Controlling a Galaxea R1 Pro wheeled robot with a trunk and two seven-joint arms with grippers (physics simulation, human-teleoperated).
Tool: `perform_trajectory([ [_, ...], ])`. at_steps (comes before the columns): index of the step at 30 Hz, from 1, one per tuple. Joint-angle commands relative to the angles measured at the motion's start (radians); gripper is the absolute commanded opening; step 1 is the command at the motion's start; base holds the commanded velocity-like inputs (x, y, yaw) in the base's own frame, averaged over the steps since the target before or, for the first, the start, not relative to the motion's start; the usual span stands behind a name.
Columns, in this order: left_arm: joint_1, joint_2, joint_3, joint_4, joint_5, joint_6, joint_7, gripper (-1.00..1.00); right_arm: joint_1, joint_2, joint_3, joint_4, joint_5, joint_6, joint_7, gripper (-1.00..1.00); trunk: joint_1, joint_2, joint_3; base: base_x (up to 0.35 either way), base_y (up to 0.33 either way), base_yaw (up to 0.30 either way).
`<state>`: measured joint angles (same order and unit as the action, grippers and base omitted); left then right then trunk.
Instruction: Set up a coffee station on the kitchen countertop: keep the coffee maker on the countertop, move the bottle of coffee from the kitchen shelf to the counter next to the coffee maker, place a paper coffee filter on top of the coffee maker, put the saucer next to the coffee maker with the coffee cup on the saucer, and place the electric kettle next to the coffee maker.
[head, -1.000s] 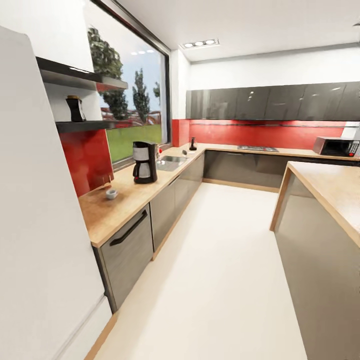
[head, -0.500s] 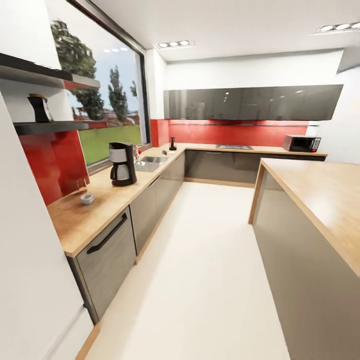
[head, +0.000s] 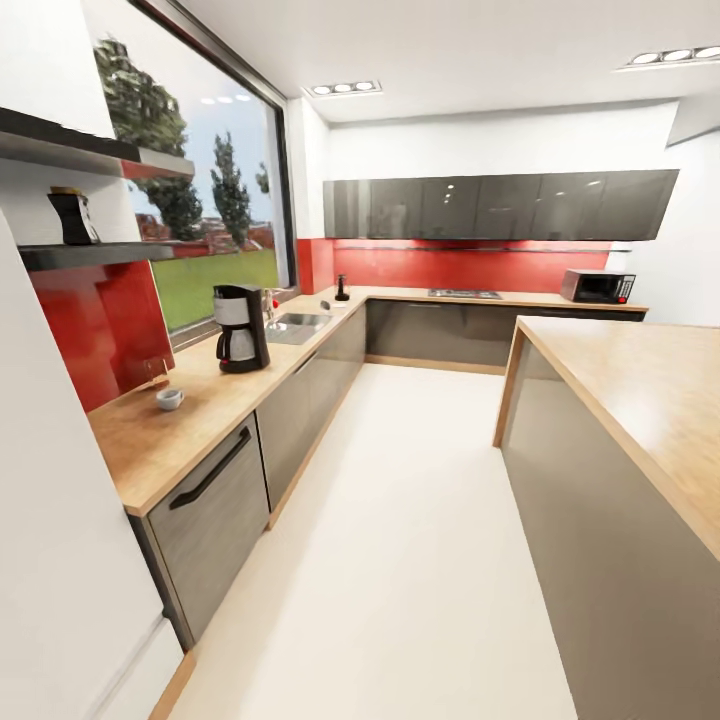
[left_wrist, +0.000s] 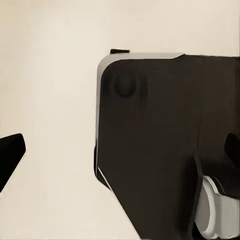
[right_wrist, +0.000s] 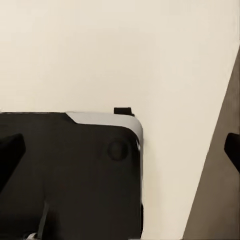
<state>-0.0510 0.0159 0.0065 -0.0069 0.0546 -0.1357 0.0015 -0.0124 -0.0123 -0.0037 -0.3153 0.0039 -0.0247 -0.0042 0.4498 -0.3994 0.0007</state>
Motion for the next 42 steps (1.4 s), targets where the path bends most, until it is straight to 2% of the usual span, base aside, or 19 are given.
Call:
perform_trajectory([
  [1, -0.01, 0.0, 0.0, 0.001, 0.006, -0.004, -0.001, 1.0, 0.0, -0.002, 0.0, -0.016, 0.0, -0.003, 0.0, 1.0, 0.0, -0.001, -0.001, 0.0, 0.0, 0.0],
  [3, -0.035, 0.0, -0.001, 0.002, 0.006, -0.005, -0.003, 1.0, 0.0, -0.007, -0.001, -0.065, 0.0, -0.002, 0.0, 1.0, 0.0, -0.001, -0.001, 0.0, 0.0, 0.0],
  [4, -0.063, -0.002, -0.002, 0.002, 0.005, -0.006, -0.004, 1.0, 0.0, -0.011, -0.003, -0.161, -0.001, -0.001, 0.0, 1.0, 0.0, -0.001, -0.001, 0.0, 0.0, 0.0],
  [8, -0.066, -0.002, -0.002, 0.002, 0.004, -0.007, -0.004, 1.0, -0.001, -0.011, -0.003, -0.191, -0.001, 0.0, 0.0, 1.0, 0.0, -0.001, -0.001, 0.0, 0.0, 0.0],
  [10, -0.072, 0.002, -0.001, 0.001, 0.006, -0.006, -0.004, 1.0, -0.001, -0.012, -0.004, -0.256, -0.002, 0.0, 0.0, 1.0, 0.0, -0.001, -0.001, 0.0, 0.0, 0.0],
  [13, -0.09, 0.004, -0.003, 0.001, -0.001, -0.004, -0.006, 1.0, -0.001, -0.012, -0.006, -0.296, -0.002, -0.007, 0.0, 1.0, 0.0, -0.001, -0.001, 0.103, 0.0, 0.0],
  [19, -0.14, -0.004, -0.009, -0.009, -0.007, -0.006, -0.007, 1.0, -0.001, -0.014, -0.006, -0.303, -0.003, -0.048, 0.0, 1.0, 0.0, -0.001, -0.001, 0.307, 0.0, 0.0],
  [23, -0.158, -0.009, -0.016, -0.089, -0.019, -0.004, -0.007, 1.0, -0.001, -0.014, -0.007, -0.295, -0.003, -0.055, 0.0, 1.0, 0.0, -0.001, -0.001, 0.337, 0.0, 0.0],
  [26, -0.162, -0.013, -0.023, -0.146, -0.038, -0.001, -0.007, 1.0, -0.001, -0.014, -0.007, -0.289, -0.003, -0.058, 0.0, 1.0, 0.0, -0.001, -0.001, 0.339, 0.0, 0.0],
  [27, -0.164, -0.017, -0.025, -0.183, -0.054, 0.002, -0.007, 1.0, -0.001, -0.014, -0.007, -0.288, -0.003, -0.058, 0.0, 1.0, 0.0, -0.001, -0.001, 0.34, 0.0, 0.0],
  [30, -0.165, -0.021, -0.026, -0.22, -0.066, 0.003, -0.006, 1.0, -0.001, -0.023, -0.007, -0.288, -0.003, -0.058, 0.0, 1.0, 0.0, -0.001, -0.001, 0.34, -0.008, 0.0],
  [34, -0.162, -0.013, -0.024, -0.226, -0.063, -0.003, -0.006, 1.0, -0.001, -0.039, -0.007, -0.288, -0.003, -0.058, 0.0, 1.0, 0.0, -0.001, -0.001, 0.34, -0.054, 0.0],
  [42, -0.156, -0.009, -0.024, -0.219, -0.071, -0.005, -0.006, 1.0, -0.001, -0.043, -0.006, -0.286, -0.002, -0.059, 0.001, 1.0, 0.0, -0.001, -0.001, 0.34, -0.067, 0.0],
])
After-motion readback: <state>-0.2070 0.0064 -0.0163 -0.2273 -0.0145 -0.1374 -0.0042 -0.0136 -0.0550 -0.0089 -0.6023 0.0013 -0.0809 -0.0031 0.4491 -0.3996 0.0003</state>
